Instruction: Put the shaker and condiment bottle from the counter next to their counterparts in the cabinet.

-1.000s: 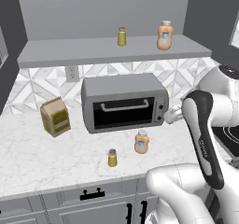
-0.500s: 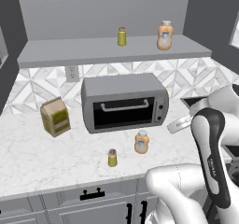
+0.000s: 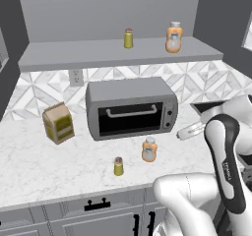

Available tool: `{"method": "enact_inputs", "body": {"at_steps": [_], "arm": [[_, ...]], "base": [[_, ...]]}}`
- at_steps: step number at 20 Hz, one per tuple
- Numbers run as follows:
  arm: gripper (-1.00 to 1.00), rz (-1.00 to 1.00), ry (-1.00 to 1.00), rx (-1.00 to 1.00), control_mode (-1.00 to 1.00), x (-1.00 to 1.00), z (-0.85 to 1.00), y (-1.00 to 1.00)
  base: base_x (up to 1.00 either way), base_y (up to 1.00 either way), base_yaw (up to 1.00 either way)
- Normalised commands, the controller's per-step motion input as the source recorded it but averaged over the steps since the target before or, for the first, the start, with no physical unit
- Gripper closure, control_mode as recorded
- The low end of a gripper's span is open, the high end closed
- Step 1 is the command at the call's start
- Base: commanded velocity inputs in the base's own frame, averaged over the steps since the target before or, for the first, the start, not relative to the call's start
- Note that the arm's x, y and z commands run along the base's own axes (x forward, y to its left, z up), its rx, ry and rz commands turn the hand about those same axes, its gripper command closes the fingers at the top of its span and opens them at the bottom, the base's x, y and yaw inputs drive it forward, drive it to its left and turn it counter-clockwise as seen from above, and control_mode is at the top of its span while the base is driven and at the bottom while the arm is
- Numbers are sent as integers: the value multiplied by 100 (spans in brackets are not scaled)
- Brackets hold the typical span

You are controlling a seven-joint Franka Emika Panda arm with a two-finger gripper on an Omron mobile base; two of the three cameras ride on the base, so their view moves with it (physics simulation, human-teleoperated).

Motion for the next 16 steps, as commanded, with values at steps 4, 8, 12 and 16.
{"method": "enact_inputs", "body": {"at_steps": [4, 8, 12, 16], "arm": [[-100, 5, -10, 5, -100, 10, -40, 0], [-100, 4, -9, 4, -100, 5, -49, 0], [-100, 0, -9, 1, -100, 6, -44, 12], [-100, 0, -12, 0, -100, 0, -28, 28]], "base": [[0, 0, 0], [0, 0, 0], [0, 0, 0], [0, 0, 0]]}}
